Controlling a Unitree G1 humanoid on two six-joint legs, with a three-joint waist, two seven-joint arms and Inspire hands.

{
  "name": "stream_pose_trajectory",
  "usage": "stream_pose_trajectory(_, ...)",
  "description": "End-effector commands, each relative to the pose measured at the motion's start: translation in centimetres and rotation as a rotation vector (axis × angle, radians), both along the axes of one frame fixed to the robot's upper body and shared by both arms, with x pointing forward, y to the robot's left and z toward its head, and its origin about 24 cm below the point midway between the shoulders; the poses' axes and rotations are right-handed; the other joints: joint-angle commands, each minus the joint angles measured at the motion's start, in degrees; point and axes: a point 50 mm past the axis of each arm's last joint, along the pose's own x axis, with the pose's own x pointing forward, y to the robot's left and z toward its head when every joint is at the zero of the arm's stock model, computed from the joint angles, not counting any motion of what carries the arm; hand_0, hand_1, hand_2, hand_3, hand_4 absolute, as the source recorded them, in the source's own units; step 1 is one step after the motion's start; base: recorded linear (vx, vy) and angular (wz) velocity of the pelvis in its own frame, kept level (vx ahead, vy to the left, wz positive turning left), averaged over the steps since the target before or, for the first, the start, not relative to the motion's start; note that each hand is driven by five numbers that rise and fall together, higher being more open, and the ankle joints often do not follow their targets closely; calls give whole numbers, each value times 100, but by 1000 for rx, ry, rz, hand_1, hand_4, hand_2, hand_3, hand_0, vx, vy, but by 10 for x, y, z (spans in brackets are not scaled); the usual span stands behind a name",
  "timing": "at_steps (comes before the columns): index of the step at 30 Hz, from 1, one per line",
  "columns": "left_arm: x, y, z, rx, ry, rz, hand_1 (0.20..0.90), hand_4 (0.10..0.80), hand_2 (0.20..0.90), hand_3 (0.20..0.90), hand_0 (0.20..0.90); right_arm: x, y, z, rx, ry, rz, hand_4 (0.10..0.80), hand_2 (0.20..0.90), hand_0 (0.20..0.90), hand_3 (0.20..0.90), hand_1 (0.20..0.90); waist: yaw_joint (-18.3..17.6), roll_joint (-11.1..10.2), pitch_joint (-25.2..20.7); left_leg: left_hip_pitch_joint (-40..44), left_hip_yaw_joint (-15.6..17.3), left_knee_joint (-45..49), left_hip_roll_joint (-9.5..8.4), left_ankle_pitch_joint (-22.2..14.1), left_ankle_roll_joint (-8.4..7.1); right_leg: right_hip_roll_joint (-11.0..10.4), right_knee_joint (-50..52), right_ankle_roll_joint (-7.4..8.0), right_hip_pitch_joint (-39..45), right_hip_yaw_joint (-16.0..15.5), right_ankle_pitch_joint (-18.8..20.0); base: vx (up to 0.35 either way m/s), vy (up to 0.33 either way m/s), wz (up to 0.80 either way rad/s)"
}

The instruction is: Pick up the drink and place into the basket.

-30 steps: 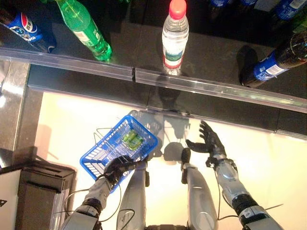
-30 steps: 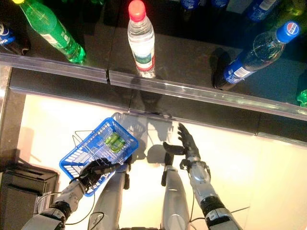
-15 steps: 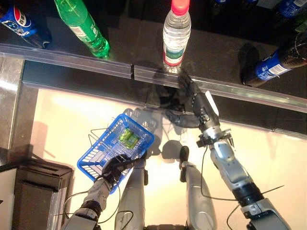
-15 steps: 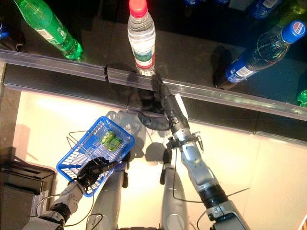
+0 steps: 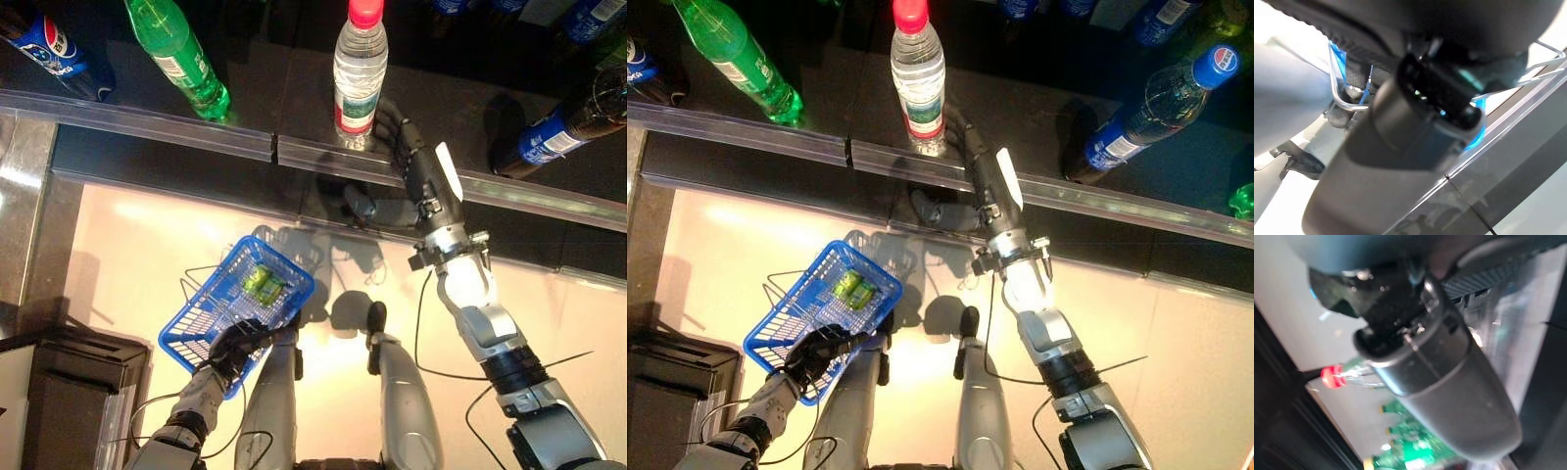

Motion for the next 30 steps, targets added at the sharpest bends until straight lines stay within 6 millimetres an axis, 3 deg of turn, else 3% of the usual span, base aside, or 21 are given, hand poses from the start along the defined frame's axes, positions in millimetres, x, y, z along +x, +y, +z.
stream_pose_trajectory(1, -28, -14, -18, -53, 44, -59, 300, 100, 300, 200, 300, -22, -3, 77, 122, -387, 26, 800, 900, 900, 900, 900, 54, 114, -52, -36, -145, 442, -151, -137, 248, 107, -346, -214, 347, -75, 329, 0, 0, 0)
stream_pose_trajectory(8, -28, -17, -18, -51, 54, -82, 300, 100, 300, 200, 300, -12, -13, 98, 176, -414, -51, 800, 900, 900, 900, 900, 160, 169, -24, 23, -156, 459, -153, -170, 243, 92, -327, -243, 437, -126, 267, 0, 0, 0)
stream_pose_trajectory(19, -25, -19, -17, -43, 64, -109, 300, 100, 300, 200, 300, 3, -22, 114, 198, -383, -100, 800, 900, 900, 900, 900, 249, 209, -24, 60, -191, 405, -171, -129, 242, 94, -363, -260, 477, -168, 292, 0, 0, 0)
stream_pose_trajectory(30, -23, -21, -17, -36, 73, -134, 300, 100, 300, 200, 300, 20, -13, 125, 135, -312, -69, 800, 900, 900, 900, 900, 353, 248, -24, 113, -200, 366, -180, -138, 227, 72, -375, -261, 523, -206, 259, 0, 0, 0)
